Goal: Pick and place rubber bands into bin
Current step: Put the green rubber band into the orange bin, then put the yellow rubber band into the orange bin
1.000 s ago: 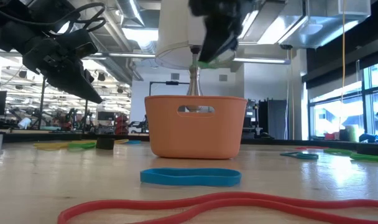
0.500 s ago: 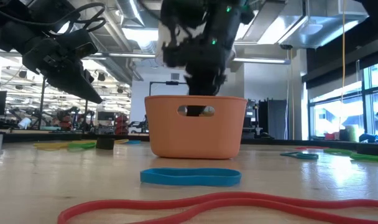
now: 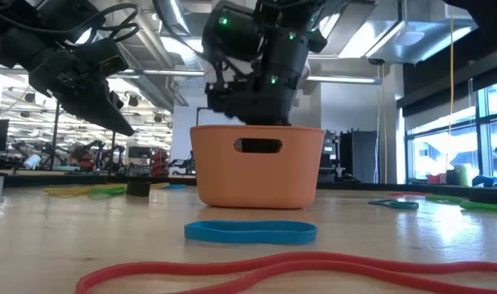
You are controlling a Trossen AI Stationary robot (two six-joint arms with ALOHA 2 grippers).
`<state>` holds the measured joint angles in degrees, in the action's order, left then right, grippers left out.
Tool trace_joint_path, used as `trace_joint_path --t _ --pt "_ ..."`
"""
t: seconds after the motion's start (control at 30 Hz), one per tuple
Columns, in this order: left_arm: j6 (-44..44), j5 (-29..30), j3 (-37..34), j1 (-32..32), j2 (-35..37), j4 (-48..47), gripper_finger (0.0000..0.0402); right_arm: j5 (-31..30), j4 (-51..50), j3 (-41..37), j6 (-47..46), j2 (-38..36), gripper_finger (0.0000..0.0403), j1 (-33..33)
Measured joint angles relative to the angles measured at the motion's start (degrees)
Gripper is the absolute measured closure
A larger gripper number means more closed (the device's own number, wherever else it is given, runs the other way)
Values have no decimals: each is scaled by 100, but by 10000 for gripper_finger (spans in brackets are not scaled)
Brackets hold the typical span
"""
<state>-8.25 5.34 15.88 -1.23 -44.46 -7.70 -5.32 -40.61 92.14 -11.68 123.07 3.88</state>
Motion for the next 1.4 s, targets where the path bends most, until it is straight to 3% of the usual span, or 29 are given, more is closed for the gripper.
trace_joint_path --t 0.37,0.67,0.83,1.17,1.4 --pt "0 -7 0 0 0 -4 396 -4 -219 2 15 -610 252 0" --pt "0 -7 0 0 6 13 400 -584 -341 -476 4 -1507 235 42" --pt "0 -8 0 0 2 22 394 -1055 271 -1663 -320 -2698 240 144" --pt "177 224 1 -47 2 38 367 -1454 2874 -5302 -1640 -5395 239 664" --pt "350 587 827 -491 -83 -1286 297 -1572 5609 -7346 -2573 -5925 239 942"
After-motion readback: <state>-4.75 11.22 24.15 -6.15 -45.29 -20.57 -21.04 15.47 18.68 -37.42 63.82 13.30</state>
